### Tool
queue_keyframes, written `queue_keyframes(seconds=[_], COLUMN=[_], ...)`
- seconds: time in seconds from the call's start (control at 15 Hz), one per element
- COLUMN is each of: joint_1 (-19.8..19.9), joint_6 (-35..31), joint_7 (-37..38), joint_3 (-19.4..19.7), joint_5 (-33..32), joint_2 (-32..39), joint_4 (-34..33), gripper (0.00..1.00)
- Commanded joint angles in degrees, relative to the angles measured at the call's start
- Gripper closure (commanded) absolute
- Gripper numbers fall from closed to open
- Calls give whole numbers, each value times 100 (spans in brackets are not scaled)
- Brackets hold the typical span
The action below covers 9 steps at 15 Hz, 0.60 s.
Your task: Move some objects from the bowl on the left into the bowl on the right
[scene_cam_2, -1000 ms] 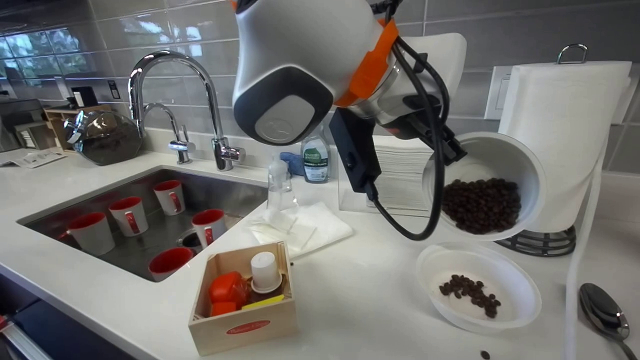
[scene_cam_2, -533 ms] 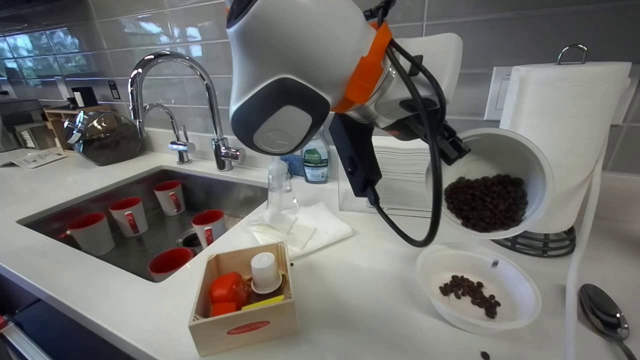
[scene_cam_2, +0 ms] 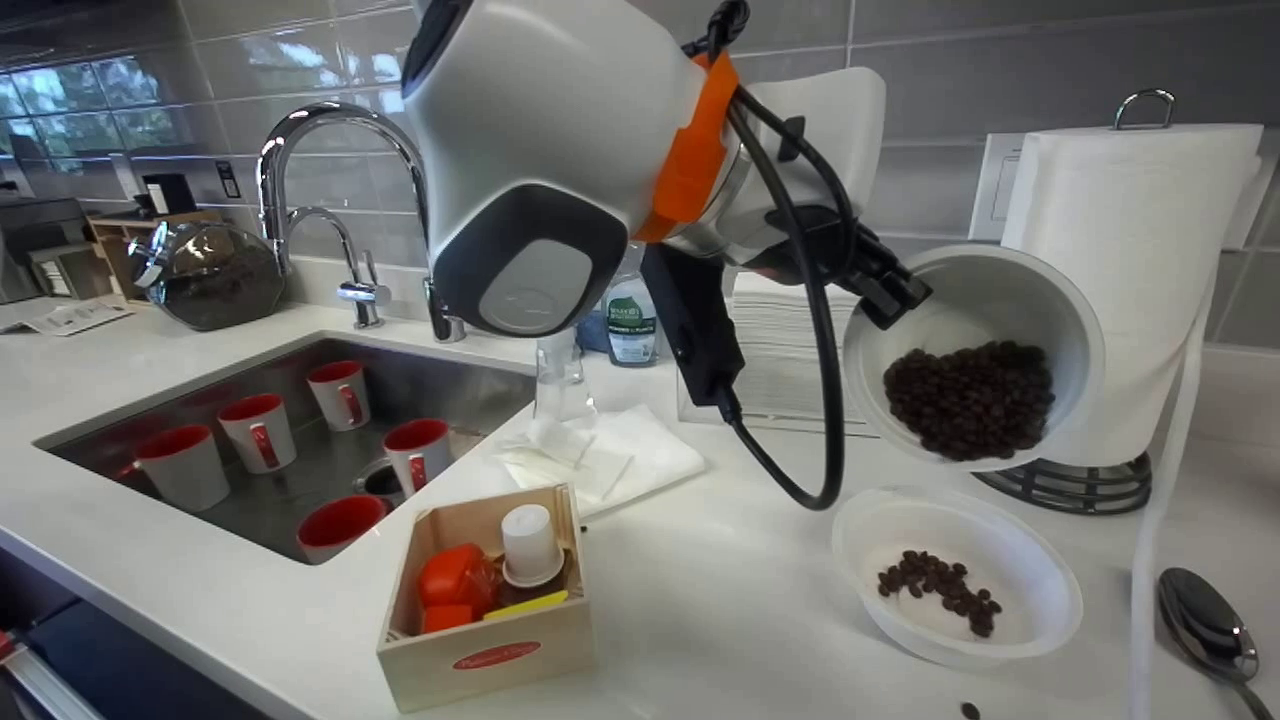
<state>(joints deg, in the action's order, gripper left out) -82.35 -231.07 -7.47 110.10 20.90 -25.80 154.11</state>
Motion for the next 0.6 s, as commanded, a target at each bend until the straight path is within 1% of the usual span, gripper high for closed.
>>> queue_keyframes(seconds=[0.0, 0.53], joint_1=[-9, -43], joint_6=[-493, -856], joint_7=[125, 137], joint_3=[55, 87], joint_5=[-234, -332], joint_2=[-215, -354], joint_4=[88, 105], gripper=[100, 100])
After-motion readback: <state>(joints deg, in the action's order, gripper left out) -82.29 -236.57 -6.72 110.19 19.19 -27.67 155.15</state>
